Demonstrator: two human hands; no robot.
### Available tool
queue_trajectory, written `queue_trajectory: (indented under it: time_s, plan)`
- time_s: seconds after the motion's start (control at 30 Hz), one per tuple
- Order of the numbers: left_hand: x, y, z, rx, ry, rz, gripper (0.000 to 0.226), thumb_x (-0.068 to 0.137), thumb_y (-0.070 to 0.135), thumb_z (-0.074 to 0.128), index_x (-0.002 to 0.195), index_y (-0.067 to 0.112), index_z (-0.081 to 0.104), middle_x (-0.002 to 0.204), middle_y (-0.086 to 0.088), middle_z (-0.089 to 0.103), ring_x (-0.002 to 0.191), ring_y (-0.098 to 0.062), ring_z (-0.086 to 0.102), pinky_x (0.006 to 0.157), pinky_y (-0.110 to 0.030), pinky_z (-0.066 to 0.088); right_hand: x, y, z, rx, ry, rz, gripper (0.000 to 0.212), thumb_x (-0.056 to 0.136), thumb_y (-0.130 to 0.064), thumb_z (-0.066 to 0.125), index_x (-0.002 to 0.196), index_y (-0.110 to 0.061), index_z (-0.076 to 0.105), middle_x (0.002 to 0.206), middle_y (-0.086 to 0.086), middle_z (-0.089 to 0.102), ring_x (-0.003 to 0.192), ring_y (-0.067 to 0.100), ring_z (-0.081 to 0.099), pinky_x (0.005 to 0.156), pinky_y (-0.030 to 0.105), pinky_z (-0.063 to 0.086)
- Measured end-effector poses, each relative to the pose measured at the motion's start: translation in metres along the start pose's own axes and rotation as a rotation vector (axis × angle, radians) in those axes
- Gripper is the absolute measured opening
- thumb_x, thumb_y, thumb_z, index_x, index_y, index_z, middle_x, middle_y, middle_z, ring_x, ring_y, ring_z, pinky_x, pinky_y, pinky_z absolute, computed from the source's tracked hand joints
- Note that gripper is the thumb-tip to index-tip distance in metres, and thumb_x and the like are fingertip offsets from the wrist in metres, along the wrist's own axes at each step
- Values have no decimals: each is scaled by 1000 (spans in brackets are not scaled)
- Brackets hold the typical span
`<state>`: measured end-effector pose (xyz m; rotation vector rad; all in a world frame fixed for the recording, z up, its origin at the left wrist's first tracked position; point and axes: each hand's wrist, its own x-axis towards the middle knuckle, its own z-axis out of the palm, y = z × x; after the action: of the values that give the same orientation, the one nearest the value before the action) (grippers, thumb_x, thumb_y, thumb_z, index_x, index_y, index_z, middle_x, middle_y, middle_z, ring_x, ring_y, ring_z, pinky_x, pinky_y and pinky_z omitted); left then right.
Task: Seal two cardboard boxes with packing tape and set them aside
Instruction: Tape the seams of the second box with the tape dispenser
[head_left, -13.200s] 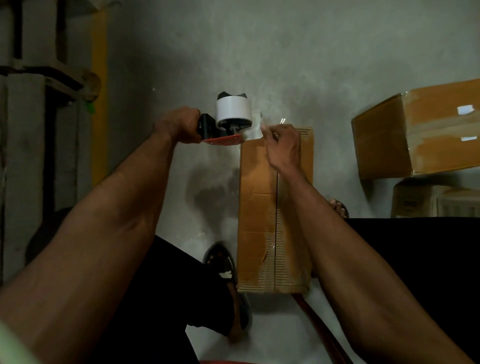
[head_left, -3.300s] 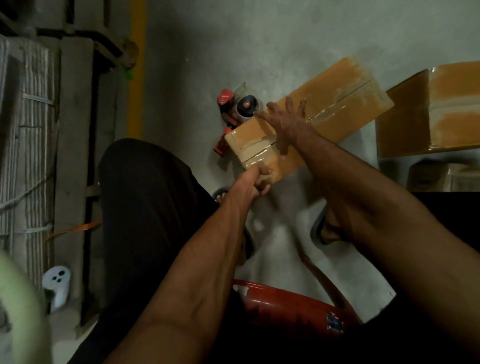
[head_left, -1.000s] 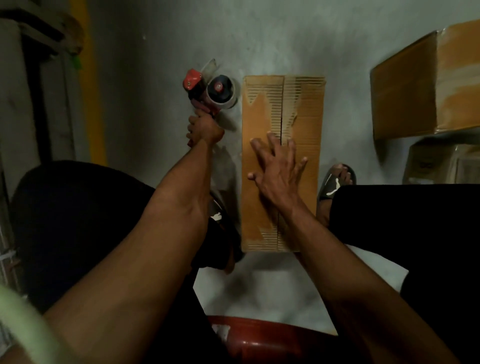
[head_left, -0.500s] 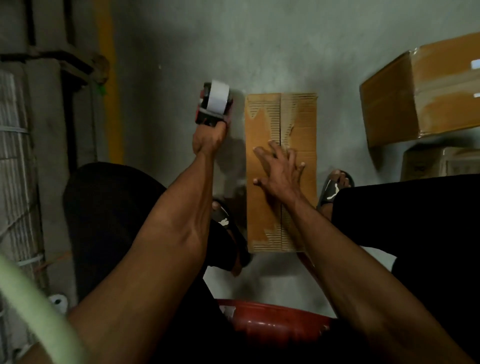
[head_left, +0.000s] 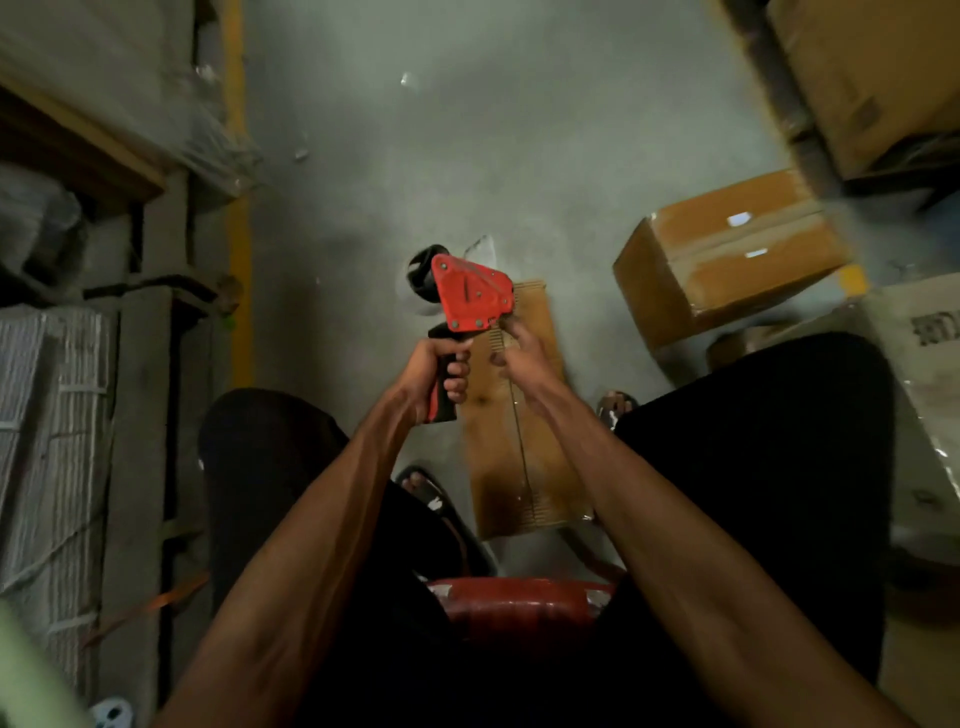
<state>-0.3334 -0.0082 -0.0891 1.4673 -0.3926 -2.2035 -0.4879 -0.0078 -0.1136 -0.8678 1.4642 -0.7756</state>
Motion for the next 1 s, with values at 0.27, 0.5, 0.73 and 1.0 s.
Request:
queue_trajectory:
  time_s: [0.27, 0.5, 0.73, 1.0]
  plan:
    - [2, -4, 13, 11, -47, -10, 28, 95, 21, 49, 69, 21, 42, 48, 9, 33, 33, -7, 26, 35, -18, 23, -38, 22, -38, 284, 173, 260, 15, 91, -12, 67, 102, -18, 74, 98, 1, 72, 91, 22, 63, 64, 28, 47]
    - [8, -8, 16, 81, -31, -29, 27, 96, 17, 46, 69, 21, 42, 49, 8, 30, 34, -8, 23, 35, -18, 20, -30, 26, -34, 350, 180, 454, 52, 104, -50, 44, 110, -5, 70, 97, 8, 72, 78, 29, 68, 71, 41, 58]
    - [18, -12, 15, 218, -4, -69, 31, 97, 17, 46, 68, 21, 37, 49, 8, 29, 35, -9, 21, 40, -22, 17, -12, 19, -29, 443, -1, 667, 73, 101, -65, 29, 109, -4, 70, 104, 12, 72, 89, 33, 67, 72, 42, 55]
    - [20, -15, 11, 263, 26, -45, 29, 95, 11, 45, 68, 21, 39, 52, 7, 31, 38, -9, 23, 43, -23, 17, -5, 25, -34, 427, 178, 670, 18, 95, -17, 52, 80, -17, 62, 75, -2, 58, 53, 12, 36, 51, 21, 28]
